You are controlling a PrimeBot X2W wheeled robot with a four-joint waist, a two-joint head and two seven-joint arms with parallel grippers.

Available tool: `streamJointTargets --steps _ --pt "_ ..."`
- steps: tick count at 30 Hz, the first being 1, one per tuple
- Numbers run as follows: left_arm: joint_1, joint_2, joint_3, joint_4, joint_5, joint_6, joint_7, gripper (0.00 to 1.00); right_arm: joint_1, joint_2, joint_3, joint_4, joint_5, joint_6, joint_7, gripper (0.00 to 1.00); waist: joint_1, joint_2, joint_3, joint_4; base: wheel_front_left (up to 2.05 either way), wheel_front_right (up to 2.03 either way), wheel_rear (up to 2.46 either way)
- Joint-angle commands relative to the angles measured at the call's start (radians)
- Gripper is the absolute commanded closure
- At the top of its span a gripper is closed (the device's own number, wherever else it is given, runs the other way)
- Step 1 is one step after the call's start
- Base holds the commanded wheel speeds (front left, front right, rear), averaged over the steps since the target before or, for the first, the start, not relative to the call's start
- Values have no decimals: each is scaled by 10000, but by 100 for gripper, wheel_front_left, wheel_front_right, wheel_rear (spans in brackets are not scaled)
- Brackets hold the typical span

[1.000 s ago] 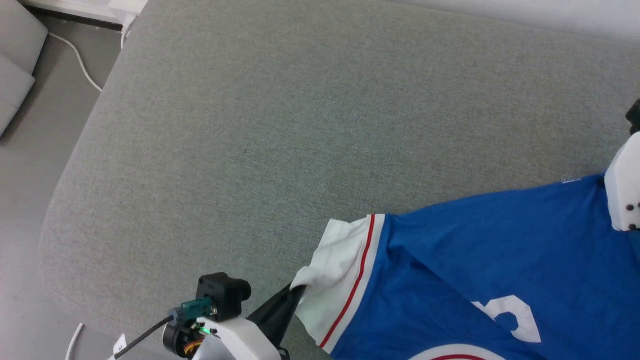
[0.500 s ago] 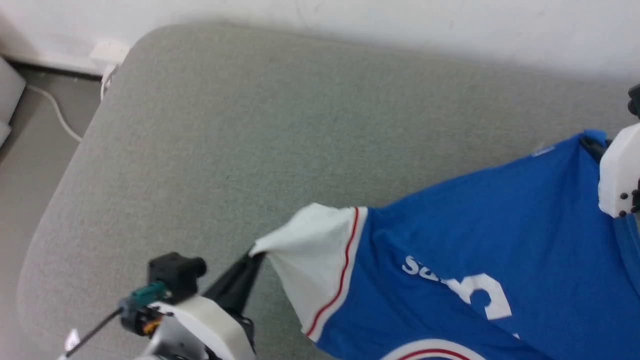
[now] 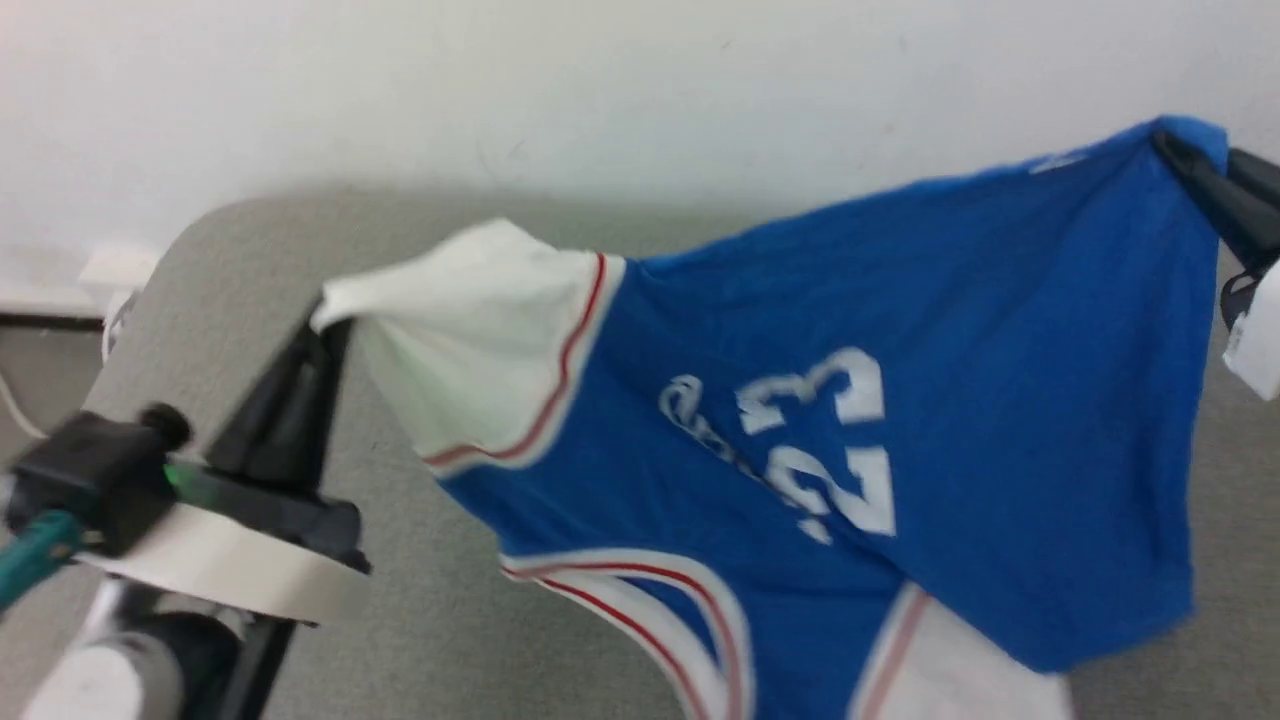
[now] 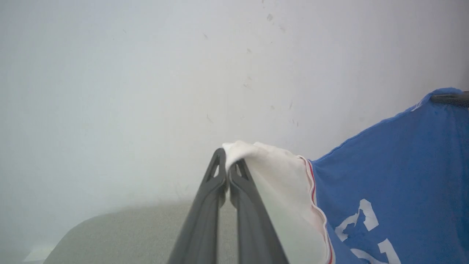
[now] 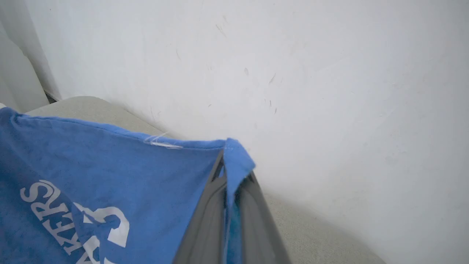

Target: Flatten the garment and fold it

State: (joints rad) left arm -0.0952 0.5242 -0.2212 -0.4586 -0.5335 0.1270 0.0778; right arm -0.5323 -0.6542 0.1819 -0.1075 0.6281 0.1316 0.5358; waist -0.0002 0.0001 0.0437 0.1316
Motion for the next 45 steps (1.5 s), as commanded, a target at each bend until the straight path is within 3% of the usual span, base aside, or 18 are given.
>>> streamJointTargets --steps 1,13,18,23,28,36,45 --pt "-246 89 180 -209 95 87 -94 100 32 31 -104 -199 63 -9 -60 100 2 -1 -660 -681 0 0 0" --pt "-2107 655 1501 -1827 145 305 -123 100 -294 639 -1407 -1901 568 -9 415 100 2 -1 -785 -1417 0 0 0" --pt "-3466 945 1782 -1737 31 183 105 100 -817 611 -1532 -2137 637 -9 577 100 2 -1 -209 -1651 0 0 0" --pt "-5199 1317 1817 -899 -190 -217 380 100 -1850 492 -1379 -1930 584 -9 429 100 2 -1 857 -1849 0 0 0" --pt "-7469 1381 1494 552 -525 -758 596 100 -3272 561 -1115 -944 586 -9 -20 100 2 -1 2200 -1924 0 0 0" --pt "-11517 1134 504 3962 -17 -1693 408 100 -6501 904 73 1592 116 -9 -1530 100 2 -1 4123 -2160 0 0 0" --pt "-14811 67 166 7015 625 -1835 -1487 100 -9521 1287 1603 4635 -449 -9 -3297 100 2 -1 5065 -2106 0 0 0"
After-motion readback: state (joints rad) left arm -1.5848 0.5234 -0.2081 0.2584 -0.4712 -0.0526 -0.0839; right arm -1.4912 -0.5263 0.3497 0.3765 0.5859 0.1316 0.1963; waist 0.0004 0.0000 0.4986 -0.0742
